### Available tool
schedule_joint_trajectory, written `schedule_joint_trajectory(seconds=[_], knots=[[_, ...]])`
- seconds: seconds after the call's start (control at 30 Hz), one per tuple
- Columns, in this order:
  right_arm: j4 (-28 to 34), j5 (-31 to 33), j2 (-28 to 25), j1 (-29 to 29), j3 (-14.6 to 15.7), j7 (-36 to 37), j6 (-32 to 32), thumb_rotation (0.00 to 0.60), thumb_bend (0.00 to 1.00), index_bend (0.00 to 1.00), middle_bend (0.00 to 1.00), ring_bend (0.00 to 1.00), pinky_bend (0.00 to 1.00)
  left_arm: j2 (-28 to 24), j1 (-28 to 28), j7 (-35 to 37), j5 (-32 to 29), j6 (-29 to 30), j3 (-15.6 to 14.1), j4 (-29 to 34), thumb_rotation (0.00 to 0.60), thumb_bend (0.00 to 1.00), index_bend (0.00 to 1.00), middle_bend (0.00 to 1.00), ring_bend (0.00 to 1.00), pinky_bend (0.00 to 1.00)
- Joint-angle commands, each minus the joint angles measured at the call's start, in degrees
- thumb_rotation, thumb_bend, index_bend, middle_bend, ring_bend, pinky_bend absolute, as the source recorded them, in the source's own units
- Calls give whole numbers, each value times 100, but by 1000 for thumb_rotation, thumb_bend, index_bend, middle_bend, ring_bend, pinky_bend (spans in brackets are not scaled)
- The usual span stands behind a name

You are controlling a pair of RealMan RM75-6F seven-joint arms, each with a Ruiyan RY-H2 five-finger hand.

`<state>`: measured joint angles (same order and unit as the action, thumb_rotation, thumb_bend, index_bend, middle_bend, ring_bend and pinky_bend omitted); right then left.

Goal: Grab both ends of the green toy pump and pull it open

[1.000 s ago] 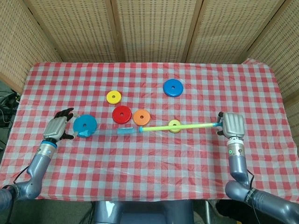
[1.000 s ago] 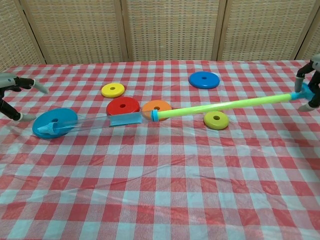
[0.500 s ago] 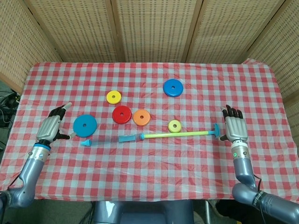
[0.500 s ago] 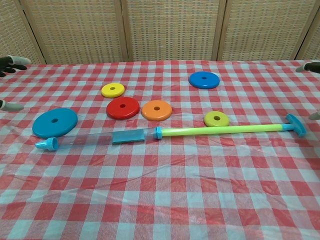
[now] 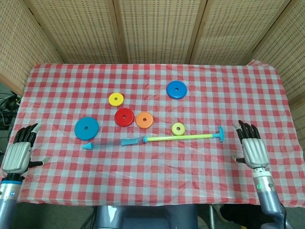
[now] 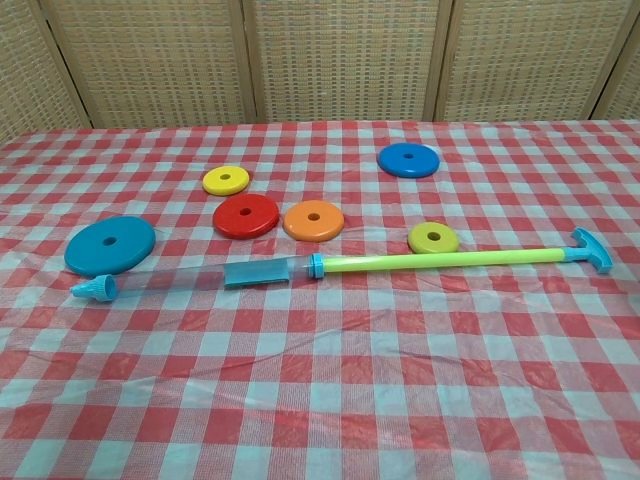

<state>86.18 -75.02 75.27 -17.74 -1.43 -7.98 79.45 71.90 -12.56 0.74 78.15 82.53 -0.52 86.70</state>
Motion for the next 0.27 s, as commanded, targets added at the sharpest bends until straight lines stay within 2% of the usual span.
schedule_joint_trajectory(seconds=[0.03,0.27], knots=[[-124,-440,-105,446,330,255,455,600,102,0,0,0,0,-16,307,-98,353,457,-211,-181,600,34,0,0,0,0],[-162,-732,-100,729,436,538,672,600,102,0,0,0,0,71,503,-14,439,623,-172,-375,600,34,0,0,0,0]])
